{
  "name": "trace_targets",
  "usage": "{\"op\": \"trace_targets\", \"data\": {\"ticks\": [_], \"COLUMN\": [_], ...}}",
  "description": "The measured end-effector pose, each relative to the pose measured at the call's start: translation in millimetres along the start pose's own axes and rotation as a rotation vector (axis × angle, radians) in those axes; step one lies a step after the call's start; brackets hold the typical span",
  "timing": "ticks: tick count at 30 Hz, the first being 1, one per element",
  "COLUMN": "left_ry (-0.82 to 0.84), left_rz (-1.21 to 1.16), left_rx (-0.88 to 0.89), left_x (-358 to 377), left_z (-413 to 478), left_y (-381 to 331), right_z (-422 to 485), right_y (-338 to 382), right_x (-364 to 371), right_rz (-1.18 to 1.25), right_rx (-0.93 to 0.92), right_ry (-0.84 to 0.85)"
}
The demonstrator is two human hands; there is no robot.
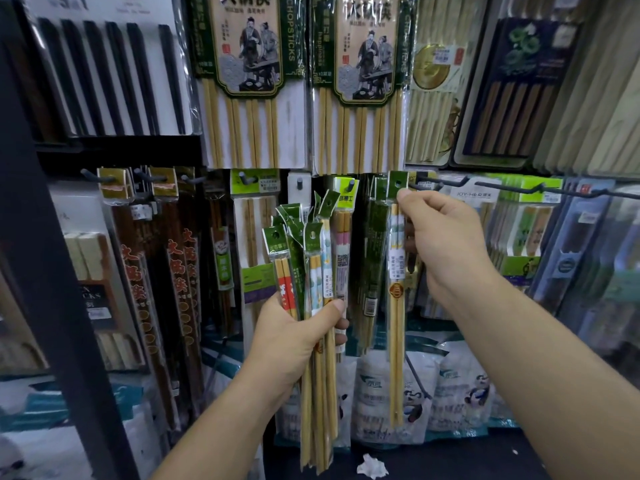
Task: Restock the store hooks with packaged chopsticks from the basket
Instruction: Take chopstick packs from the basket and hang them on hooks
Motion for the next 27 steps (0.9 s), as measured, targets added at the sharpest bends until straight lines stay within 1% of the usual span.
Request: {"op": "trace_targets", "data": {"ticks": [6, 14, 21, 22, 23, 26, 27], "left_ry": [0.017, -0.024, 0.025, 0.032, 0.041, 0.080, 0.093], "left_rz": [-0.013, 0.010, -0.031, -0.027, -0.020, -0.003, 0.009], "left_rx": [-0.014, -0.022, -0.032, -0.029, -0.024, 0.007, 0.017], "left_x": [3, -2, 4, 4, 5, 9, 11], "left_z": [0, 0, -3, -3, -3, -4, -4], "left_y": [3, 3, -2, -3, -4, -7, -9], "right_z": [0, 13, 10, 3, -4, -28, -34], "right_y": [1, -7, -18, -18, -18, -18, -18], "right_x": [-1, 2, -1, 0, 5, 35, 43], "right_rz": [-0.046, -0.152, -0.251, -0.253, -0.241, -0.213, -0.219], "right_rx": [-0.039, -0.083, -0.091, -0.098, -0.105, -0.115, -0.122], "right_ry": [-0.027, -0.045, -0.119, -0.106, -0.057, 0.210, 0.268]}}
Point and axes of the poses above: each hand's wrist, its own z-axis towards the middle knuckle, its own x-axis out of the palm, y = z × x, the point moved 10 cm from there along z, towards the middle knuckle, and after that the axes turned 1 degree about y, right-handed, at the moved point
